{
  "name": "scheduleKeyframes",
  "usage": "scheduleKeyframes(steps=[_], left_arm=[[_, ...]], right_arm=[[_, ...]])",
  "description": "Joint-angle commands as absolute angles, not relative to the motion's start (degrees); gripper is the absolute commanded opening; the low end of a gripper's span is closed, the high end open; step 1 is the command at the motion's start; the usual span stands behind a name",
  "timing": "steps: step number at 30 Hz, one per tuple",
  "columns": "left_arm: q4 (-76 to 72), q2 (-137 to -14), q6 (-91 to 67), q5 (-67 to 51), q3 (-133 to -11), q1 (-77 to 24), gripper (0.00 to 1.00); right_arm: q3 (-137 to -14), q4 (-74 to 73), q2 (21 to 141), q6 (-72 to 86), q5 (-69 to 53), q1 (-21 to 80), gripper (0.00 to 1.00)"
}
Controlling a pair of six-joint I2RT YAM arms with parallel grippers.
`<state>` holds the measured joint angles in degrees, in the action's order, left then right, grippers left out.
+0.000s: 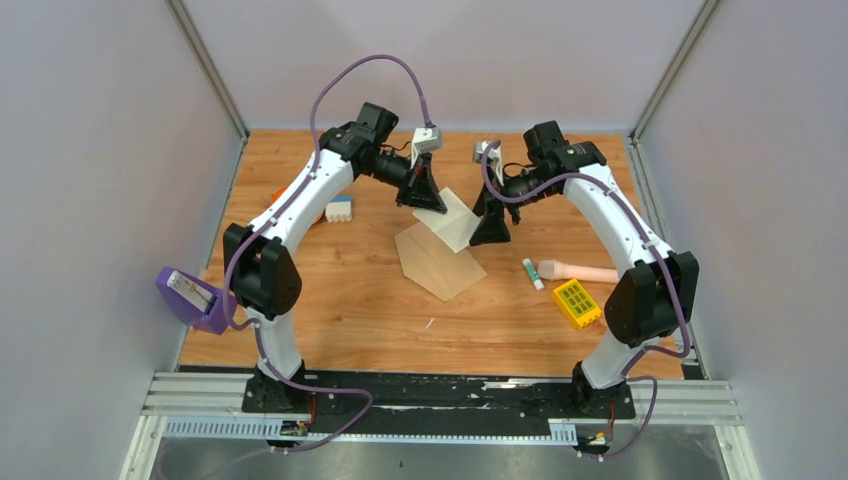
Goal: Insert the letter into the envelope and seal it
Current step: Fold the letter.
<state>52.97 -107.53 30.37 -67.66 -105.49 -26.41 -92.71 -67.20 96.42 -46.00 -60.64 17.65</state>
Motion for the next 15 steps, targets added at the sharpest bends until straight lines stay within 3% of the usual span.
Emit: scheduleKeyframes(steps=[1,10,12,15], left_arm=[[52.27,-106.96,30.16,-66.32,-107.29,-26.37,0.00],[48.36,-104.92,28.23,-63.14,-104.44,-27.44,0.00],[48.16,-104.76,28.19,-62.85,-104.19,-27.87,0.00],[48.10,-104.90,27.83,-63.11,-104.51,-28.11,0.00]], right_arm=[[-96.48,-63.68,96.18,-42.05,-64.37,14.91,0.99],[-98.91,-52.57,96.83,-32.29,-65.73,15.16,0.99],[-99.40,-50.59,97.21,-30.92,-64.95,16.09,0.92],[-100.96,-50.19,98.84,-30.04,-63.29,18.07,0.73]])
